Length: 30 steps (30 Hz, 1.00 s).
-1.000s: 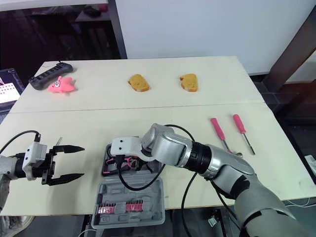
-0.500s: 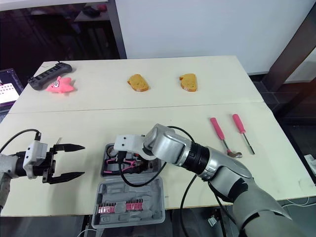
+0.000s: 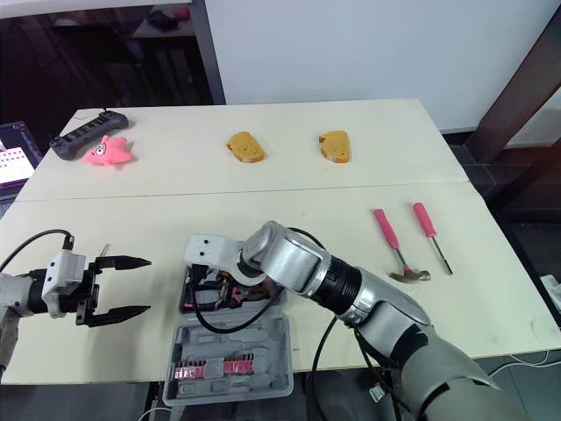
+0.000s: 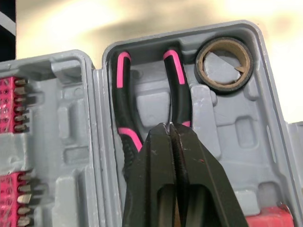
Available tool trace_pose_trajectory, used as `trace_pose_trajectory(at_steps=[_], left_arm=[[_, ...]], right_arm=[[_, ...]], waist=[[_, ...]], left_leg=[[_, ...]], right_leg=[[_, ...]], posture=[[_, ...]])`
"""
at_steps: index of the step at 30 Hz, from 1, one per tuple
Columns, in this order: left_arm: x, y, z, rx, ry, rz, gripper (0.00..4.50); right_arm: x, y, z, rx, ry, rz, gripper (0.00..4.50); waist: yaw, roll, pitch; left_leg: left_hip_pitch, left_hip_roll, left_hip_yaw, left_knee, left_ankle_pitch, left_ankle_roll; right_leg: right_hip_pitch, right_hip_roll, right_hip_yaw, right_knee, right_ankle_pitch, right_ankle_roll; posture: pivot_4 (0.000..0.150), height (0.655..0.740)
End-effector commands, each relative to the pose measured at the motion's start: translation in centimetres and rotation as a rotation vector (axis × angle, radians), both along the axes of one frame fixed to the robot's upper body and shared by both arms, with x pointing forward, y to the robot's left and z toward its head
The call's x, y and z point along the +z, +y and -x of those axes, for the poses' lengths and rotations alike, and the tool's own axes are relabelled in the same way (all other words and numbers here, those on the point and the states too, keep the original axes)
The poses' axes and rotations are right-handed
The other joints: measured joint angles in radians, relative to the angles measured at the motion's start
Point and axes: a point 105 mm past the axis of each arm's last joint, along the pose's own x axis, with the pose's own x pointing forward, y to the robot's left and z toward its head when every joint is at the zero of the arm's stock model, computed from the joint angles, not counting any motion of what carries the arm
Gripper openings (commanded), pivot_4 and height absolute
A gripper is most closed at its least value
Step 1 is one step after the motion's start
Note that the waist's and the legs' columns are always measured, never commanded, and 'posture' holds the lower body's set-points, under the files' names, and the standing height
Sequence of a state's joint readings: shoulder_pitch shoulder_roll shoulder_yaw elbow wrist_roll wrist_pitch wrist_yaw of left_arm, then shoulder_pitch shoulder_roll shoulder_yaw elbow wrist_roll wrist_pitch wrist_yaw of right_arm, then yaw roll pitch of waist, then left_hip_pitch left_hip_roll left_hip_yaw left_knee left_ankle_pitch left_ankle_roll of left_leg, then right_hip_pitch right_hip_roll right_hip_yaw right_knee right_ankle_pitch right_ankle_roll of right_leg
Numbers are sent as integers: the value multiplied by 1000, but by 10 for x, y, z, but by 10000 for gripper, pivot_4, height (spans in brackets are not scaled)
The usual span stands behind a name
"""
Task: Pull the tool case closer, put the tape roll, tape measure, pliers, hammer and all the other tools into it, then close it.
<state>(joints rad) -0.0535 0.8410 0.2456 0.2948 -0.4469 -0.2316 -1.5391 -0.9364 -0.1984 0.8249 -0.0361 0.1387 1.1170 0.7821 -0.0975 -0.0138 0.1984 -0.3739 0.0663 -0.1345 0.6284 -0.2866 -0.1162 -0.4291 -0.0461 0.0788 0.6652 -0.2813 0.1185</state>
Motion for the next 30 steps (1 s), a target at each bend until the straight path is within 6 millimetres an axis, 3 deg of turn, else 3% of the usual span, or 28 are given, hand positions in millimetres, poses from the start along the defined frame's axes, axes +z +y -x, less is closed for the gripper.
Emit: trace_pose_trajectory(at_steps=[1, 13, 17, 22, 26, 28, 30], left_arm=[[5, 0, -1, 1, -26, -3, 45000], [5, 0, 0, -1, -25, -6, 45000], [5, -1, 1, -3, -24, -5, 45000], [5, -1, 2, -2, -22, -5, 45000], [5, -1, 2, 0, -20, -5, 45000], [5, -1, 2, 1, -20, -4, 45000], [5, -1, 2, 3, -21, -3, 45000]], right_arm=[[-3, 4, 0, 10, -19, -1, 238], [-41, -12, -4, -59, 37, 93, 238], [-66, -22, 5, -87, 137, 142, 238], [-81, -27, 11, -101, 177, 174, 238], [-73, -20, 6, -90, 146, 122, 238], [-56, -7, 6, -62, 127, 26, 238], [-27, 11, 8, 27, 63, -129, 238]], waist=[[0, 0, 0], [-1, 0, 0], [0, 0, -1], [3, 2, -8], [1, 3, -12], [1, 3, -12], [1, 3, -12]], left_leg=[[0, 0, 0, 0, 0, 0], [1, 0, 0, 0, 0, 0], [1, 0, 0, 0, 0, 0], [2, 0, 0, 0, 0, 0], [3, 0, 0, -1, 0, 0], [3, 0, 0, -1, 0, 0], [3, 0, 0, -1, 0, 0]], right_leg=[[0, 0, 0, 0, 0, 0], [0, 0, 0, 0, 0, 0], [1, 0, 0, 0, 0, 0], [2, 0, 0, 0, 0, 0], [3, 0, 0, -1, 0, 0], [3, 0, 0, 0, 0, 0], [3, 0, 0, 0, 0, 0]], posture=[[1500, 7400], [1500, 7400], [1500, 7400], [1500, 7400], [1500, 7400], [1500, 7400], [1500, 7400]])
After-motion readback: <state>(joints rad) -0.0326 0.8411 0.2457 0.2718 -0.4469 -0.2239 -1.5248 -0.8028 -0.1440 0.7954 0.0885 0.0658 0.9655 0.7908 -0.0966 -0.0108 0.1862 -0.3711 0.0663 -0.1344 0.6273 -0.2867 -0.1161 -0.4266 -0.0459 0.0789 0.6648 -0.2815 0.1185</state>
